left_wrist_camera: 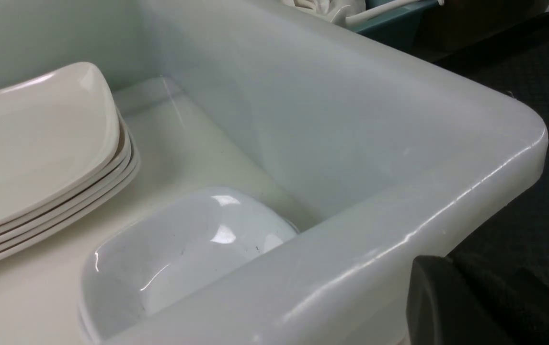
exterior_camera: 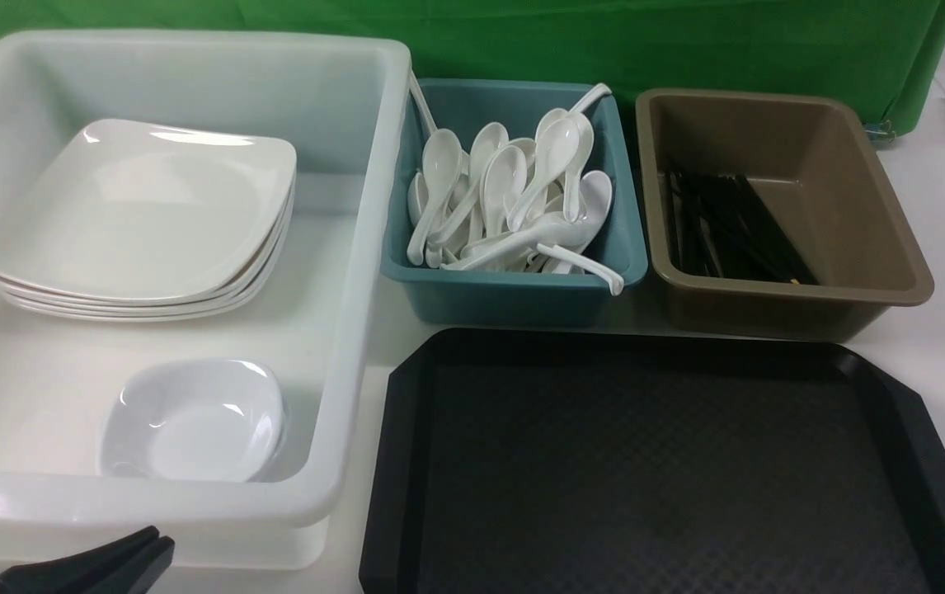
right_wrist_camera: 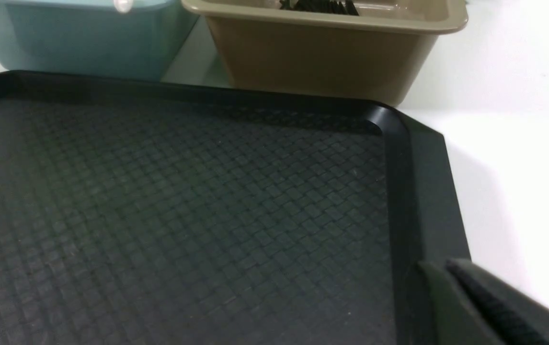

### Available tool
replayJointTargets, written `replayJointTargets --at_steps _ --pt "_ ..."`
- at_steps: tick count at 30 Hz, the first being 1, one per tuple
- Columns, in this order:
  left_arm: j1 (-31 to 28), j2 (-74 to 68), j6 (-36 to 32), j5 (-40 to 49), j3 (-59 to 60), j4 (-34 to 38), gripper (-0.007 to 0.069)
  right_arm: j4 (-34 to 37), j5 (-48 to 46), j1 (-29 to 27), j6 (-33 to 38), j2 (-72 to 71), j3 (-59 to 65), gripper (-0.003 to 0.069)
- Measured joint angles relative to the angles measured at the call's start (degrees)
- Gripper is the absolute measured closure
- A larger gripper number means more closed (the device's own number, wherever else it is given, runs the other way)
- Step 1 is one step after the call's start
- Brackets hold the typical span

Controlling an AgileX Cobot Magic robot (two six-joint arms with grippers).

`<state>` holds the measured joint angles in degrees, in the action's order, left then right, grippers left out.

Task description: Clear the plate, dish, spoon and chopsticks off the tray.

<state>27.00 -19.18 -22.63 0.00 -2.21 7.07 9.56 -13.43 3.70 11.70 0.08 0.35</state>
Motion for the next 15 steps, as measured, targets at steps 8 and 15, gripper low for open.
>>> replayJointTargets --at_steps 8,15 --pt "-11.27 7.55 -0.14 -12.07 2.51 12.02 0.0612 0.00 0.00 0.00 0.00 0.00 0.00 0.0568" --pt "-25.68 18.11 -0.14 4.04 2.52 13.73 0.0612 0.00 0.00 0.00 0.00 0.00 0.00 0.0551"
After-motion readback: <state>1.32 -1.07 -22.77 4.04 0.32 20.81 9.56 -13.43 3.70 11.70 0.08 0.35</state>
